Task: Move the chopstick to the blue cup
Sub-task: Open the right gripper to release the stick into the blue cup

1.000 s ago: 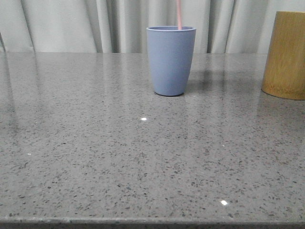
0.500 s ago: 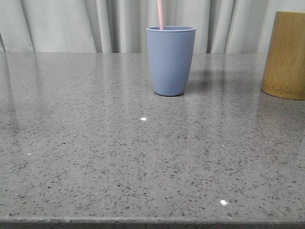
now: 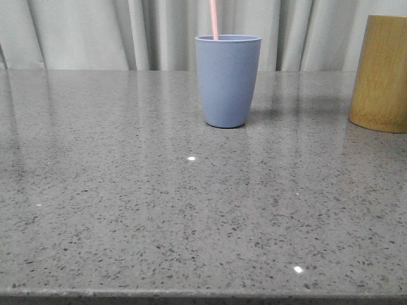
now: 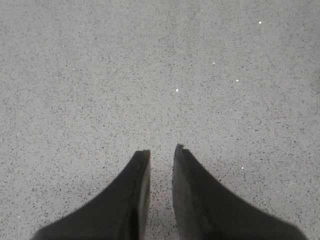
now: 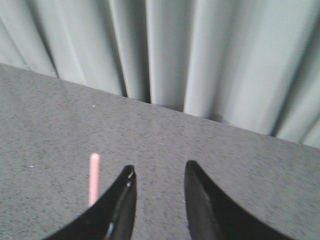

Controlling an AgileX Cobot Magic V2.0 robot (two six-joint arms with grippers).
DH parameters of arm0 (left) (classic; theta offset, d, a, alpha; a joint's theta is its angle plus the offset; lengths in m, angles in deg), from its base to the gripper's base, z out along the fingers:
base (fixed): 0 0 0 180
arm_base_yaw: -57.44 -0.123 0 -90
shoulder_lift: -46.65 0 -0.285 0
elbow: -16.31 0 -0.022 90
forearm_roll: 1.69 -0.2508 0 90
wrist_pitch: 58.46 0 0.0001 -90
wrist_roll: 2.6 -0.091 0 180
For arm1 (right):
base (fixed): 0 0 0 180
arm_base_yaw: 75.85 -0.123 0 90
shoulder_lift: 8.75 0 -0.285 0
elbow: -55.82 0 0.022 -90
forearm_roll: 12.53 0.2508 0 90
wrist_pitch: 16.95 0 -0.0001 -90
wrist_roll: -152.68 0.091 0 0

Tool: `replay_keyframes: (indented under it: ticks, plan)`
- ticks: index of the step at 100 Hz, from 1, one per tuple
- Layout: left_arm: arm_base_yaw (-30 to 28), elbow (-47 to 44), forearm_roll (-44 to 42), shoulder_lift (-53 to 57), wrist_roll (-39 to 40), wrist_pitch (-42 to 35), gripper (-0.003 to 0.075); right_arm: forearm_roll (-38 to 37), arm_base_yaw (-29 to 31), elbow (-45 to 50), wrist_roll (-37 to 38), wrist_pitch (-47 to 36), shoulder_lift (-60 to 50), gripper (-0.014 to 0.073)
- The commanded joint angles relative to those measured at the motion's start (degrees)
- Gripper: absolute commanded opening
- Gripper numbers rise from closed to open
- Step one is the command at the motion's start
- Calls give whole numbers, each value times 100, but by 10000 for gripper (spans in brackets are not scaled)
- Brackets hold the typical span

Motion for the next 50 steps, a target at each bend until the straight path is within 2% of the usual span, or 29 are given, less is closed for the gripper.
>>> replay_keyframes:
  ticks: [1, 43, 50]
  plan:
    - [-10, 60, -57, 178, 123, -478, 126, -61, 234, 127, -53, -356, -571, 265]
    - [-10, -295, -276, 529, 210, -502, 126, -139, 909, 1933, -53, -402, -2143, 261]
    - [-10, -373, -285, 621, 210, -556, 126, -147, 948, 2236, -53, -454, -2441, 229]
